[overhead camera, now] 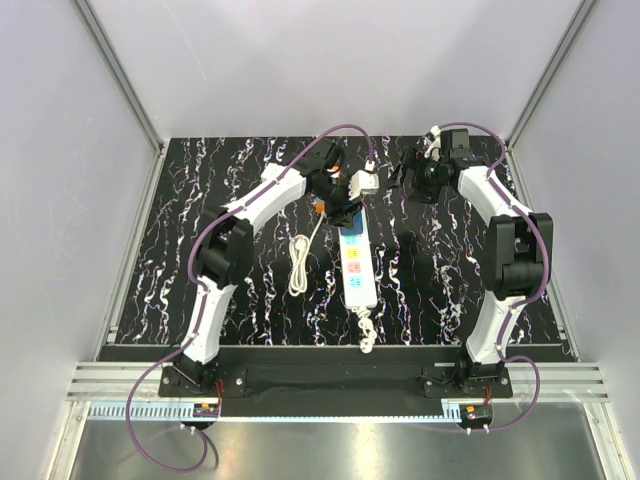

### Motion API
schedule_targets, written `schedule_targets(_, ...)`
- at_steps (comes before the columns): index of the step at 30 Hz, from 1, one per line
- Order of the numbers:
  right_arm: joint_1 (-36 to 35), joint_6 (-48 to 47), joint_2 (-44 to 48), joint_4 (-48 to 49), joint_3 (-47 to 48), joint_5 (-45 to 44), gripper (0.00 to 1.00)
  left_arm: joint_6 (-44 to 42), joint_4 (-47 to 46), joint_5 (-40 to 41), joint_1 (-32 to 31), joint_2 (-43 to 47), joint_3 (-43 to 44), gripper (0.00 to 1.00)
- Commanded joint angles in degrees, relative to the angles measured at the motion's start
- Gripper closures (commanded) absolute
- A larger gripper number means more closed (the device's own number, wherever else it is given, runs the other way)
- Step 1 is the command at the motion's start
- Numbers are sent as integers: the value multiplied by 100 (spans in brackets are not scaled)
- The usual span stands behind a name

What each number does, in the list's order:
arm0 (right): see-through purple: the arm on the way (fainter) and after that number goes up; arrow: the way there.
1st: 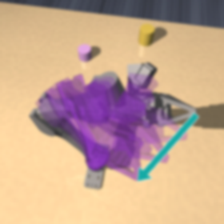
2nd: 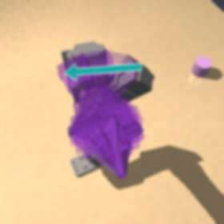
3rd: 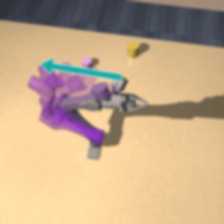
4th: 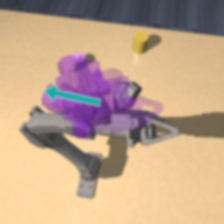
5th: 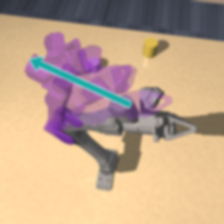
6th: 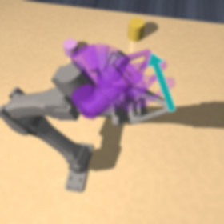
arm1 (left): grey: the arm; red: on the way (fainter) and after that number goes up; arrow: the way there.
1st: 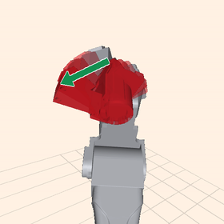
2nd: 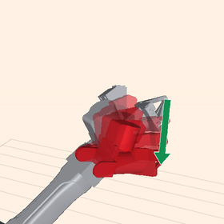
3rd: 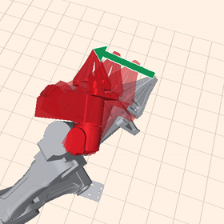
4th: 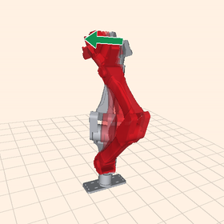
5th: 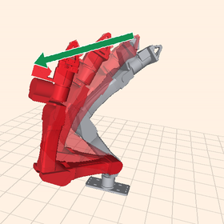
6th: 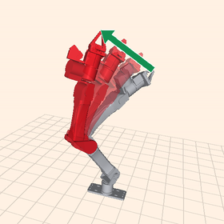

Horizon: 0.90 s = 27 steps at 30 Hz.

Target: Insert the plug

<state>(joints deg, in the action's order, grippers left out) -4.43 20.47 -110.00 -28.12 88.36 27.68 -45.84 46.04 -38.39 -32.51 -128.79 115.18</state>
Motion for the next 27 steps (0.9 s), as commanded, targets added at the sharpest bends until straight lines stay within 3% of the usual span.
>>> schedule_targets(1, 38, -69, -13, 166, 50, 44, 0, -91, -78, 139, 69, -102, 225, 100)
schedule_targets(27, 38, -96, -31, 166, 50, 27, 0, -30, -95, 183, 157, -85, 365, 100)
